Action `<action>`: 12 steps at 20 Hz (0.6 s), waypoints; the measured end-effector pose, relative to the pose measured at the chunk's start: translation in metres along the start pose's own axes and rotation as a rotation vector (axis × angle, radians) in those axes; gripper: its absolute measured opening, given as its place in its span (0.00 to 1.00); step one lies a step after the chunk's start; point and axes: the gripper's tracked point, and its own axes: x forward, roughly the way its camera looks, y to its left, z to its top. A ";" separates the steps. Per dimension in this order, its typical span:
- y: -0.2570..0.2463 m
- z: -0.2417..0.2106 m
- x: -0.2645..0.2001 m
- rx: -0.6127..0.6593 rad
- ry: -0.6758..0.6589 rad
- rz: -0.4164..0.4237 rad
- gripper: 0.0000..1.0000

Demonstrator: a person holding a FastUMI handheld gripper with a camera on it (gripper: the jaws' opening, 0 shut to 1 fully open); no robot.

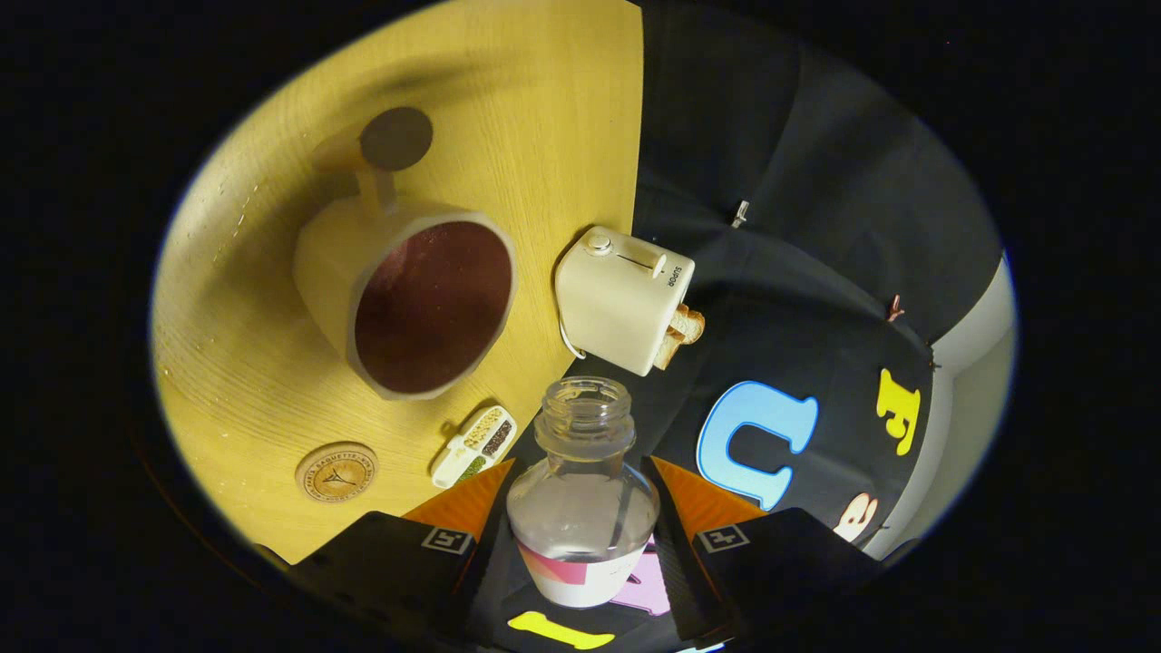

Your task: Take the bottle from table, then pour the juice into the cup, finally place the bottle on the coaster

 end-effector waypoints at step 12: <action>-0.014 -0.057 -0.040 0.744 0.103 0.065 0.74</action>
